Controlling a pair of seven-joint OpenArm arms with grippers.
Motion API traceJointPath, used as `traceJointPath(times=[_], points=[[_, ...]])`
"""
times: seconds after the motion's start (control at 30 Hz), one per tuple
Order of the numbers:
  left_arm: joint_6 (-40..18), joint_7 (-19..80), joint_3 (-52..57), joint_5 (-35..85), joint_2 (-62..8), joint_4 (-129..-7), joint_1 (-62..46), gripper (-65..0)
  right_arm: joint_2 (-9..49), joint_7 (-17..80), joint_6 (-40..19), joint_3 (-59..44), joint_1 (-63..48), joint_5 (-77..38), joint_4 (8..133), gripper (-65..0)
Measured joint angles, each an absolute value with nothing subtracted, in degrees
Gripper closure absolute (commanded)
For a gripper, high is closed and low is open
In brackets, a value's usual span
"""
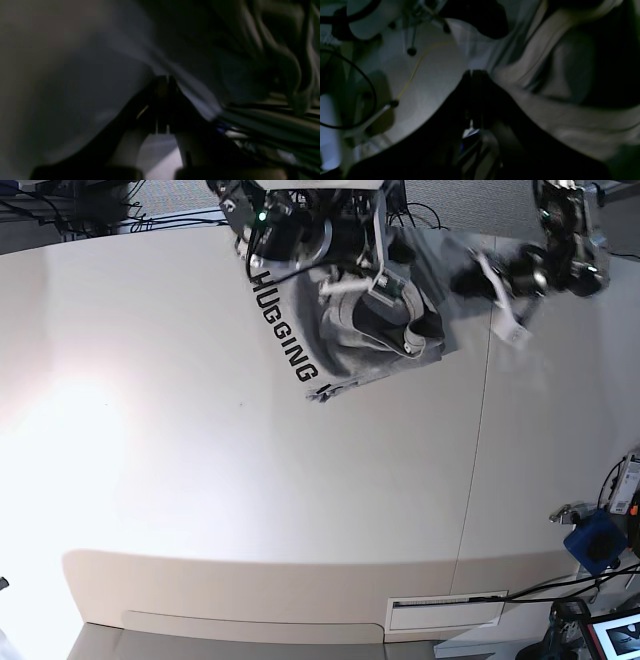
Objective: Fold the T-shirt properly
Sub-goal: 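Press the bundle's edge with the left gripper toward the right gripper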
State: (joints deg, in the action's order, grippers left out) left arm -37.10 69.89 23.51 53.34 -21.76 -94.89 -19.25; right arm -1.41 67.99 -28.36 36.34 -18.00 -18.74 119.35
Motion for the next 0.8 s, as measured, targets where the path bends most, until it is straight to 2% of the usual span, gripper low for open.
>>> traceJointPath(times=[0.07,0.2,0.3,0.37,0.47,0.67,0.8], points=[[-37.10,69.78,29.08,54.74,-22.09,-95.98,-17.37,0.0,-1.43,65.82,-27.92,36.34,-15.84,-18.50,119.52,0.0],[-37.10,69.38,38.41,59.72,-22.11,-96.73,-14.15,0.0,-1.43,62.37,-22.02,36.34,-12.78,-12.27,119.63,0.0],[-39.22,70.06,40.58,66.30,-22.70,-96.66,-12.99,0.0,-1.89,61.43,-8.54,36.23,-12.05,0.36,119.79,0.0],[-39.70,71.55,40.18,70.98,-22.55,-96.79,-11.22,0.0,-2.07,62.41,-2.35,36.07,-12.08,8.21,119.74,0.0],[-39.72,73.93,37.58,75.09,-22.52,-97.03,-8.73,0.0,-2.07,65.58,0.67,36.07,-12.21,12.25,119.74,0.0],[-39.72,74.89,27.64,73.36,-22.57,-102.15,-6.79,0.0,-1.39,68.66,3.70,36.16,-18.24,19.68,119.72,0.0],[-39.75,76.18,19.53,72.55,-22.57,-106.69,-6.83,0.0,-0.16,68.55,4.75,35.66,-20.58,20.18,119.72,0.0]])
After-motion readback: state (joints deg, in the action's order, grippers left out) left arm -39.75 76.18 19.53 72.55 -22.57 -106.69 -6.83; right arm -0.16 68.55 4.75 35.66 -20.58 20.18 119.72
